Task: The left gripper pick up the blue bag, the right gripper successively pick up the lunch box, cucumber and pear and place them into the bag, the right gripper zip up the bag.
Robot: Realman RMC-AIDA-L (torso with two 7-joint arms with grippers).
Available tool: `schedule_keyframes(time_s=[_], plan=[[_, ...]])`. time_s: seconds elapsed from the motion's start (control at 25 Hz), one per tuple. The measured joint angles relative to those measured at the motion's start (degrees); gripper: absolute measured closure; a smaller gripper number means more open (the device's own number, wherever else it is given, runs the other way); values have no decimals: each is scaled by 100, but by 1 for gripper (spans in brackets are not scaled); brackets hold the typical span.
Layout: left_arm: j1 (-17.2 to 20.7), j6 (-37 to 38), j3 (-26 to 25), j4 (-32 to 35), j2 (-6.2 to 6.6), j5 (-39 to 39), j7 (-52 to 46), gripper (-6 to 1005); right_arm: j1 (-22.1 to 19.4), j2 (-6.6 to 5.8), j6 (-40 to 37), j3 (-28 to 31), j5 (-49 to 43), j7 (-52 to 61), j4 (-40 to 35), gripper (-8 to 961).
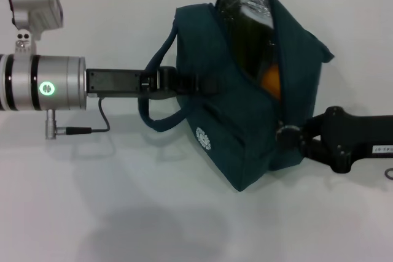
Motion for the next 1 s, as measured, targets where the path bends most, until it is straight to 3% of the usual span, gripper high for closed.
schedule_keyframes(time_s=[0.2,0.4,0.6,0.84,1.0], plan=[[-25,142,-185,45,5,-156,304,766,66,-3,55,-137,-157,3,30,951],[29,515,-199,57,91,-597,924,762,105,-4,-6,-122,-13,-59,7,950],[225,652,-197,191,131,-664,1212,552,201,-14,-214,-189,79,-112,0,950],[562,650,-202,387,149,-655,1348,455,239,-15,-323,-154,122,-86,-146,950],[739,789,-202,467,150,-667,1549,458,313,-23,-472,-175,101,-20,-154,950]])
